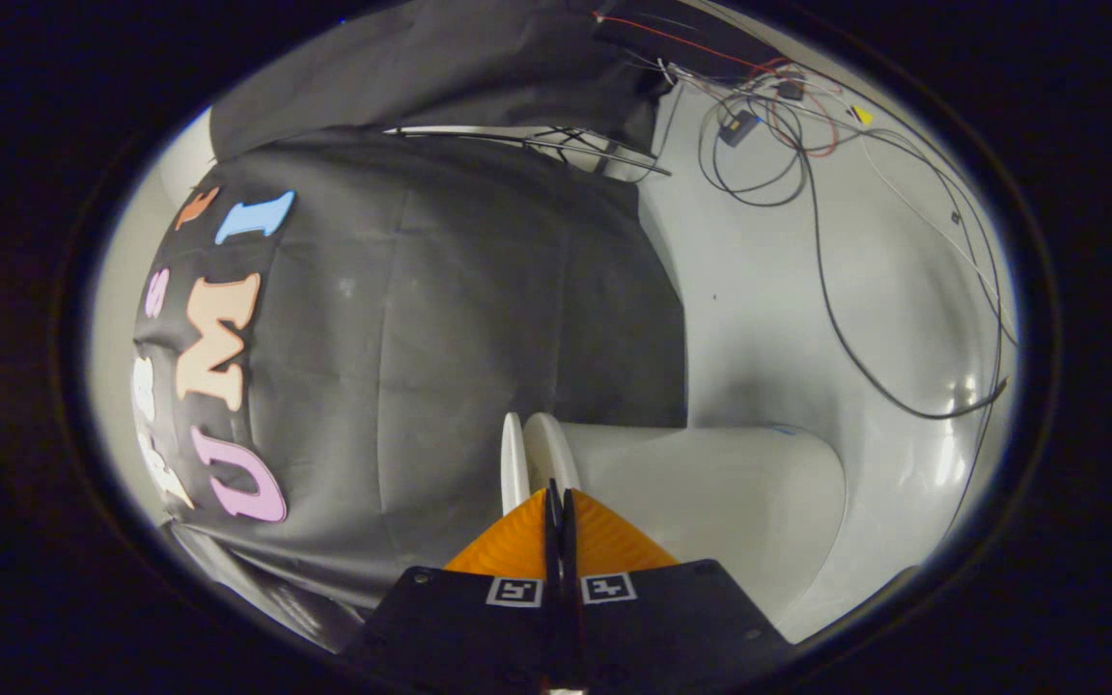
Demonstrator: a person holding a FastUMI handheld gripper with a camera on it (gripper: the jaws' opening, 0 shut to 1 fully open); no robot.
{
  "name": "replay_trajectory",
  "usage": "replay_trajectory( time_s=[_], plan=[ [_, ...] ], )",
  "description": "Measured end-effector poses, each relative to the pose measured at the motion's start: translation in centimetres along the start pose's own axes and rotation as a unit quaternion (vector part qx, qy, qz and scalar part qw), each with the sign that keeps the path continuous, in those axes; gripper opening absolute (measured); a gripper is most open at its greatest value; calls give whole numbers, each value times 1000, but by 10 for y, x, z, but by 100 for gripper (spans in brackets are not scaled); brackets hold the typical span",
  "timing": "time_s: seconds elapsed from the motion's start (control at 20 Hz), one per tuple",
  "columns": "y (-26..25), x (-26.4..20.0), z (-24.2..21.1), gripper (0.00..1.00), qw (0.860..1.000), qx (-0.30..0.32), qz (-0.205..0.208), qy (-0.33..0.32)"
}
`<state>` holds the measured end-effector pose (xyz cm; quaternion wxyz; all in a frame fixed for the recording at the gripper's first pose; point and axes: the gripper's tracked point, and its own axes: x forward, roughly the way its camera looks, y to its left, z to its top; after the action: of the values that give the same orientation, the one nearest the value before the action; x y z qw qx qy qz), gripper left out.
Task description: Open the toilet lid.
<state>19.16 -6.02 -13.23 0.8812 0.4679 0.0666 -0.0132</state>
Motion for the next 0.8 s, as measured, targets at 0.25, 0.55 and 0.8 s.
replay_trajectory(
  time_s=[0.25,0.55,0.8],
  plan=[
    [38,-16,-9,0,994,-83,-61,-35],
    [157,-42,-49,0,976,-205,10,-70],
    [228,-64,-107,0,947,-306,15,-96]
  ],
)
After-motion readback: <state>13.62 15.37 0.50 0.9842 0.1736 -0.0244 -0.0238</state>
